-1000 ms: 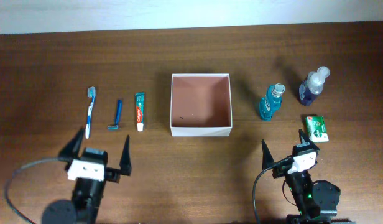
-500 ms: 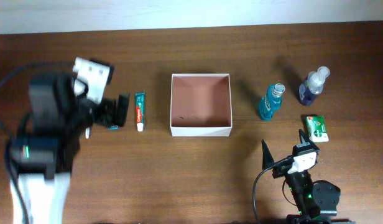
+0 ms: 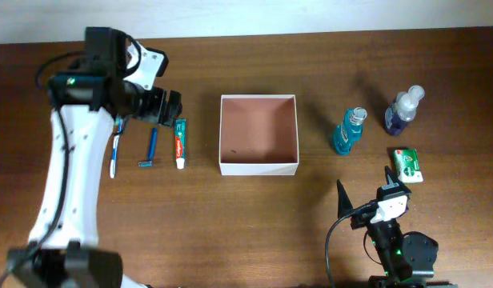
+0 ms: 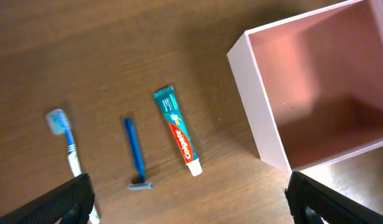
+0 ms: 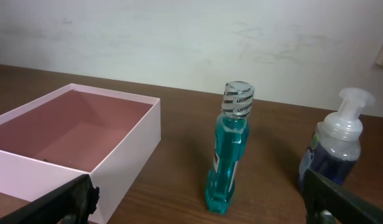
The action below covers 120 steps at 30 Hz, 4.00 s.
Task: Pack container
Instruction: 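Move the left gripper over the Colgate toothpaste tube, then lower the left gripper and close it on the toothpaste tube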
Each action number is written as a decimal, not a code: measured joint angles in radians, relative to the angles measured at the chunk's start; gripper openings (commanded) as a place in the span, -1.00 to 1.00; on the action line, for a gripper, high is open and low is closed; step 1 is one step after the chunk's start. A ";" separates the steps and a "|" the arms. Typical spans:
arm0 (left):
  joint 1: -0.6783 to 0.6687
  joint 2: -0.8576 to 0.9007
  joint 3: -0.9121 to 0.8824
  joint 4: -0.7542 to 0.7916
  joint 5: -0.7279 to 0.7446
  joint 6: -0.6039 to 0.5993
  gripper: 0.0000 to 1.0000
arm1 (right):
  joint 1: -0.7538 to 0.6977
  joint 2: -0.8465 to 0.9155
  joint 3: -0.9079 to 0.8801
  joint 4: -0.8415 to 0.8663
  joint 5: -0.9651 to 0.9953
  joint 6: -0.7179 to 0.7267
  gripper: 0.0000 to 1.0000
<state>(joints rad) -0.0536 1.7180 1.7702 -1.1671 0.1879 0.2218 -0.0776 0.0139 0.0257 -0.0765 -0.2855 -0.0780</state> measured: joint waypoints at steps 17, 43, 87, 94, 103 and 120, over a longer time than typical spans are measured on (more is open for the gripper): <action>-0.066 0.146 0.000 -0.023 -0.253 -0.389 0.99 | 0.000 0.000 0.000 0.000 0.000 -0.001 0.97; -0.076 0.290 0.000 0.012 -0.183 -0.503 0.99 | 0.000 0.000 0.000 0.000 0.000 0.000 0.97; -0.076 0.420 0.000 0.012 -0.119 -0.352 0.99 | 0.000 0.000 0.000 0.000 0.000 0.000 0.97; -0.076 0.420 -0.002 0.029 -0.080 -0.352 0.99 | 0.000 0.000 0.000 0.000 0.000 -0.001 0.97; -0.076 0.420 -0.013 0.032 -0.071 -0.352 0.99 | 0.000 0.000 0.000 0.000 0.000 -0.001 0.97; -0.076 0.426 -0.013 0.034 -0.133 -0.349 0.99 | 0.000 0.000 0.000 0.000 0.000 0.000 0.97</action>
<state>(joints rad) -0.1299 2.1441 1.7576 -1.1336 0.0551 -0.1268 -0.0776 0.0139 0.0257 -0.0765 -0.2855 -0.0784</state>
